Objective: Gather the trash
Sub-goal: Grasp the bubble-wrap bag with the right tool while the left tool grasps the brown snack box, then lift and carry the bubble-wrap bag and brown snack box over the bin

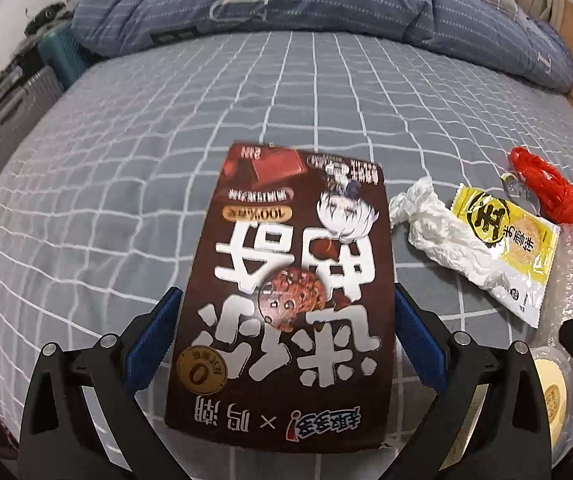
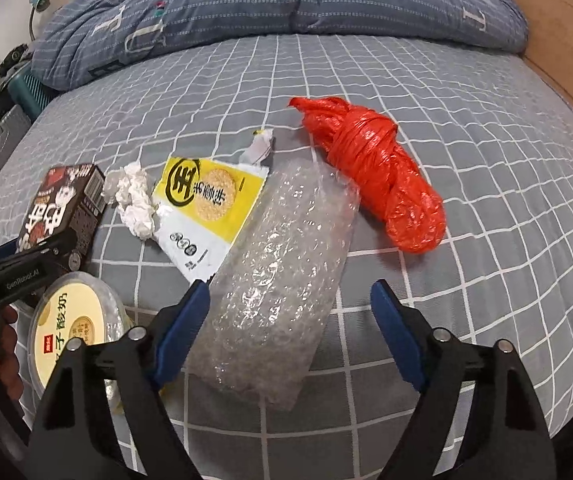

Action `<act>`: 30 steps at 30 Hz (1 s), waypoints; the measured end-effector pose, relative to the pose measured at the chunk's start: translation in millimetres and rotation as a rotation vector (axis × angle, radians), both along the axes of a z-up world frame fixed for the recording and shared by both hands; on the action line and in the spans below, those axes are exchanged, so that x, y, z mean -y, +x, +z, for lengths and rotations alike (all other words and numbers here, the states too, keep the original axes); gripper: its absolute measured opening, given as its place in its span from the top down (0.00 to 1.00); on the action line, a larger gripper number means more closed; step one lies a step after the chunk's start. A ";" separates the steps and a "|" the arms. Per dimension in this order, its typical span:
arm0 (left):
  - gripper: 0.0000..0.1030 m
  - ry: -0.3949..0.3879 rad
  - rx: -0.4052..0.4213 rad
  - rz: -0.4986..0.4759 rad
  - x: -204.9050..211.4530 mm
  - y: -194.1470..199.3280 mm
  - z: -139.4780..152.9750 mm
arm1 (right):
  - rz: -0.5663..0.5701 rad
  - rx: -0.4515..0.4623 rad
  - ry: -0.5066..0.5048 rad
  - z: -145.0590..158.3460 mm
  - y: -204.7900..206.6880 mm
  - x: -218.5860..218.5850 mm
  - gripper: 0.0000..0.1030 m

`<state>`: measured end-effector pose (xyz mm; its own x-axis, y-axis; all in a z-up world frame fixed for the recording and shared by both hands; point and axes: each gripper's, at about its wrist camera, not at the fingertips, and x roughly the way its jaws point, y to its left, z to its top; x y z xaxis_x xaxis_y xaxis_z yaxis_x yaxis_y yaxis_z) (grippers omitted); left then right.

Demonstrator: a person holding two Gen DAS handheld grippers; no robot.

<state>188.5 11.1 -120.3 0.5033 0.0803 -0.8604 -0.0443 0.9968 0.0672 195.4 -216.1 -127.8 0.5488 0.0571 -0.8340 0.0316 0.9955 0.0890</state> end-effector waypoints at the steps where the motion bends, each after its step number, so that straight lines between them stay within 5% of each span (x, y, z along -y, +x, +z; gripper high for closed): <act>1: 0.07 -0.004 -0.002 0.001 -0.9 -0.1 -1.3 | 0.004 -0.005 0.003 -1.3 0.4 -0.5 0.29; 12: 0.11 -0.031 0.039 0.010 -6.8 -15.7 -3.9 | 0.014 -0.067 0.099 -14.0 4.0 4.8 0.79; 30: 0.11 -0.059 0.130 -0.001 -5.3 -16.4 -1.3 | 0.009 0.062 0.025 35.7 -19.9 4.4 0.83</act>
<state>172.2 16.3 -121.7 0.6107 0.0311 -0.7912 -0.0476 0.9989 0.0025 175.5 -220.5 -92.1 0.5985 0.0822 -0.7969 0.0168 0.9932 0.1151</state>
